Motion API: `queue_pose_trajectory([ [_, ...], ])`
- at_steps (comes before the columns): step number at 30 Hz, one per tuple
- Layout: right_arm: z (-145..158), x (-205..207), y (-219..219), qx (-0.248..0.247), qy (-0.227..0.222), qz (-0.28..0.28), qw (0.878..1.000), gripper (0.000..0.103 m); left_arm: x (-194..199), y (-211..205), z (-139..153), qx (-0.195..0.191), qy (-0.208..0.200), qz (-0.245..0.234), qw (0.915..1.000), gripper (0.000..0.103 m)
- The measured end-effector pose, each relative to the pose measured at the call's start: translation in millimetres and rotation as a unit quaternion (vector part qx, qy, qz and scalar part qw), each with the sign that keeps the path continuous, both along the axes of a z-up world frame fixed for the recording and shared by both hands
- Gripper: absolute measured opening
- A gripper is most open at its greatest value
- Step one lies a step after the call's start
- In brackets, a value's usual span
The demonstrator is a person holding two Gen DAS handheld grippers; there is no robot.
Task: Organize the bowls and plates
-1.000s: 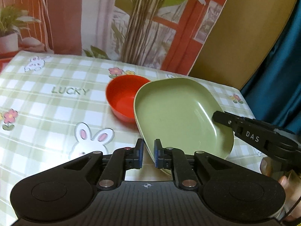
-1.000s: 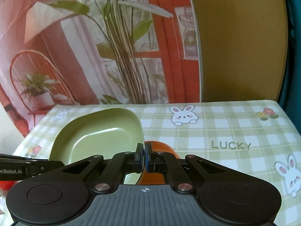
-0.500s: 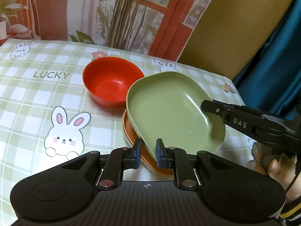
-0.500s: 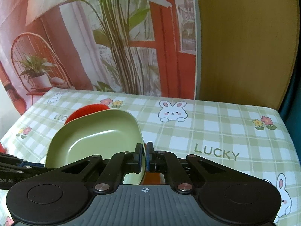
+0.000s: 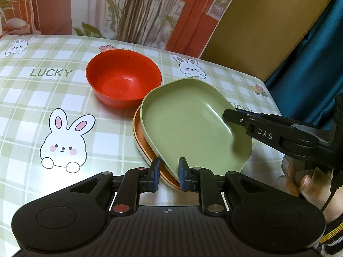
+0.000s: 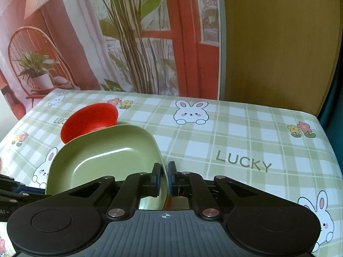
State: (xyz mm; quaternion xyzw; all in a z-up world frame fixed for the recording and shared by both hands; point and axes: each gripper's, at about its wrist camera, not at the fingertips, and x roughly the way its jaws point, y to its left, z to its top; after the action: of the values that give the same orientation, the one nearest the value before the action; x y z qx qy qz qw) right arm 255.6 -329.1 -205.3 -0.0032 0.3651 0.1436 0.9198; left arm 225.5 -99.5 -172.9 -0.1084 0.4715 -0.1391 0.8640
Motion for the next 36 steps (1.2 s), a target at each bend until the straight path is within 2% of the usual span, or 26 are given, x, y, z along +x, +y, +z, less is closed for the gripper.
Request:
queue_pose_trajectory([
  [13, -7, 5, 7, -0.013, 0.000, 0.001, 1.000, 0.007, 3, -4, -5, 0.021, -0.005, -0.003, 0.9998, 0.020],
  [21, -10, 6, 7, -0.016, 0.005, 0.001, 1.000, 0.007, 5, -1, -5, 0.010, 0.002, -0.007, 0.9999, 0.021],
  [36, -15, 9, 8, -0.027, 0.008, -0.004, 1.000, 0.007, 1, -2, -4, 0.026, -0.009, -0.011, 0.9996, 0.021],
])
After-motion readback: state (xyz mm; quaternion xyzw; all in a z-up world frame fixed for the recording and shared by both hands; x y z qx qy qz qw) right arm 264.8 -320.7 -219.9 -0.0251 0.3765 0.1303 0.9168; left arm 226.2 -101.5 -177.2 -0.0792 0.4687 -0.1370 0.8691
